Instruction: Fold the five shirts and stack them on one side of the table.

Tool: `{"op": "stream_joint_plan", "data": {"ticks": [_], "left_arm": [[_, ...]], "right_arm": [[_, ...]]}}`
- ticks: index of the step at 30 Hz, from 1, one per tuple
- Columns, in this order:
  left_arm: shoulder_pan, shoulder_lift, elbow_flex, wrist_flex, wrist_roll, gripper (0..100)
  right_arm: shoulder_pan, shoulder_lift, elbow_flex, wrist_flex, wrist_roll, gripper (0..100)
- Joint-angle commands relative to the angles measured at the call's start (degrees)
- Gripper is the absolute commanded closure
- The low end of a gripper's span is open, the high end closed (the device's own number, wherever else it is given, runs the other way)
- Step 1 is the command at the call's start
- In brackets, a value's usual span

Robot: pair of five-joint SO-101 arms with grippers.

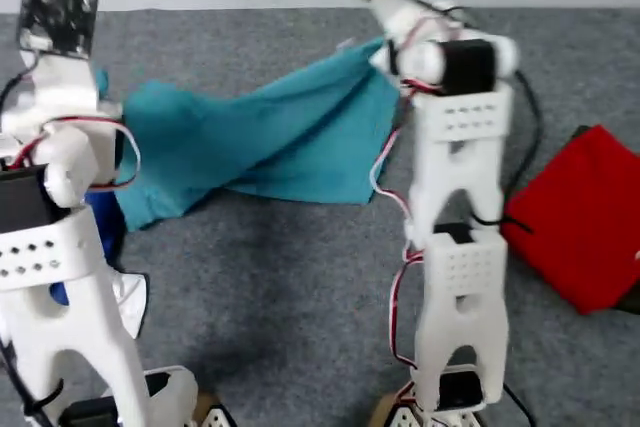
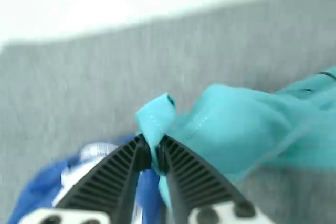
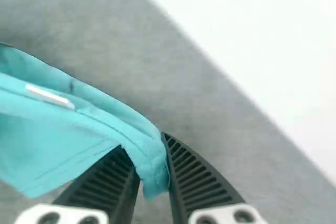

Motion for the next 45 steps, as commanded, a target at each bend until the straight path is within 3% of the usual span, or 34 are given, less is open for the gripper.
{"op": "stream_joint_plan", "data": {"ticks": [1,6,10,13,17,24,28,35,45], "left_arm": [[2.7,-1.9,-4.9,-7.7,2.5,99],[5.9,-2.0,-8.5,-17.7,6.2,99],[10.3,-2.0,-14.1,-17.8,6.7,99],[14.2,-2.0,-17.4,-12.9,6.4,99],[16.5,-1.6,-17.9,-0.6,6.3,99],[10.7,-0.5,-7.7,15.0,2.5,99],[6.9,-0.5,2.2,17.8,-6.0,98],[2.2,-0.8,6.6,20.3,-8.2,75],[8.3,-0.3,13.8,20.2,-11.4,75]], "right_arm": [[4.4,-10.9,-2.7,2.2,0.3,99.0],[7.6,-20.0,-2.6,2.3,0.3,99.0],[9.6,-25.3,-0.2,2.3,0.3,99.0],[10.3,-29.2,6.2,2.4,0.4,99.0],[9.9,-34.5,21.4,2.4,0.5,99.0],[9.4,-40.7,47.2,2.2,0.6,99.0],[9.2,-40.2,54.1,2.2,0.6,99.0],[9.1,-37.1,54.4,2.1,0.6,99.0],[6.1,-36.0,55.4,2.2,0.6,99.0]]}}
